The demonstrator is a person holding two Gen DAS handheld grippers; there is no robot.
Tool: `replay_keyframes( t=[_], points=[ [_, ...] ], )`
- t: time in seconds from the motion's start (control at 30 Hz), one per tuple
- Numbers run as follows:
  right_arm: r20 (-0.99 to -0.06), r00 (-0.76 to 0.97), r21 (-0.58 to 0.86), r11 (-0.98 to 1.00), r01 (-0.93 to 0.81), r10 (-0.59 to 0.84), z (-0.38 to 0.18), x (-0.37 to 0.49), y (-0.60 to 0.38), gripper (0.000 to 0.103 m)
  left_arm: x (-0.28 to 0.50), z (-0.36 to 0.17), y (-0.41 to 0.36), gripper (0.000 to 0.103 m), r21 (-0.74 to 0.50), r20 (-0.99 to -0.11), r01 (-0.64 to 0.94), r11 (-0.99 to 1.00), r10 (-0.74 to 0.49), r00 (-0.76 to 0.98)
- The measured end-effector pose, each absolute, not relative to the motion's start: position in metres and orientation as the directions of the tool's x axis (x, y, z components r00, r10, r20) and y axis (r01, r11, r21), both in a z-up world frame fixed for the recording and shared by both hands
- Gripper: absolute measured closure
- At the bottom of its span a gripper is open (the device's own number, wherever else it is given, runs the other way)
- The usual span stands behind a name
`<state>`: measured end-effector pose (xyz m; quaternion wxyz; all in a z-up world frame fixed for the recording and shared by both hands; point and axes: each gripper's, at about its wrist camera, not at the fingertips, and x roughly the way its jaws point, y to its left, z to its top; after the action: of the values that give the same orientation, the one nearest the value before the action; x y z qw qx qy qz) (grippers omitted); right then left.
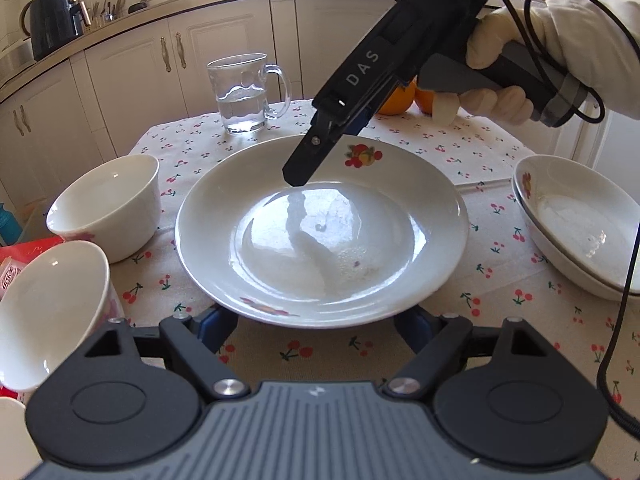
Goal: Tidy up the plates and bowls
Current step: 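Grip the rim of the white plate by the jug with the right tool, then lift the white plate with the right tool and carry it to the plate stack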
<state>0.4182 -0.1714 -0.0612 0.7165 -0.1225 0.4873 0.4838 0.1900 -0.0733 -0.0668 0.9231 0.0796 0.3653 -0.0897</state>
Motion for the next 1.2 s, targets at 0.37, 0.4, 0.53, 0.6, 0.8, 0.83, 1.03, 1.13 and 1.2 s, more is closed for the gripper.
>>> replay_keyframes(
  t=[0.37, 0.4, 0.53, 0.6, 0.8, 0.83, 1.03, 1.13, 1.2],
  points=[
    [-0.804, 0.085, 0.306, 0.533, -0.789, 0.588, -0.044, 0.370, -0.191, 0.028, 0.156, -0.048, -0.075, 0.019, 0.101, -0.684, 0.288, 0.952, -0.143, 0.715],
    [-0.802, 0.092, 0.305, 0.536, -0.787, 0.591, -0.042, 0.364, -0.194, 0.028, 0.153, -0.046, -0.076, 0.019, 0.107, -0.682, 0.294, 0.950, -0.146, 0.717],
    [-0.798, 0.111, 0.302, 0.552, -0.778, 0.593, -0.036, 0.346, -0.205, 0.028, 0.142, -0.040, -0.080, 0.019, 0.112, -0.680, 0.327, 0.938, -0.167, 0.714],
    [-0.794, 0.126, 0.298, 0.561, -0.772, 0.594, -0.033, 0.338, -0.212, 0.028, 0.138, -0.038, -0.082, 0.019, 0.113, -0.682, 0.344, 0.932, -0.179, 0.709],
    [-0.775, 0.177, 0.299, 0.598, -0.743, 0.607, -0.021, 0.315, -0.239, 0.028, 0.128, -0.031, -0.095, 0.019, 0.118, -0.678, 0.403, 0.908, -0.223, 0.701],
    [-0.773, 0.187, 0.299, 0.607, -0.737, 0.607, -0.020, 0.312, -0.245, 0.028, 0.127, -0.030, -0.098, 0.019, 0.119, -0.676, 0.414, 0.903, -0.231, 0.699],
    [-0.763, 0.241, 0.295, 0.656, -0.695, 0.599, -0.016, 0.296, -0.276, 0.028, 0.125, -0.029, -0.116, 0.019, 0.117, -0.679, 0.483, 0.868, -0.285, 0.677],
    [-0.761, 0.270, 0.292, 0.683, -0.670, 0.590, -0.014, 0.287, -0.293, 0.028, 0.126, -0.030, -0.127, 0.019, 0.114, -0.683, 0.523, 0.845, -0.316, 0.659],
    [-0.761, 0.290, 0.288, 0.702, -0.651, 0.581, -0.015, 0.281, -0.306, 0.028, 0.126, -0.030, -0.135, 0.019, 0.111, -0.687, 0.549, 0.829, -0.335, 0.645]
  ],
)
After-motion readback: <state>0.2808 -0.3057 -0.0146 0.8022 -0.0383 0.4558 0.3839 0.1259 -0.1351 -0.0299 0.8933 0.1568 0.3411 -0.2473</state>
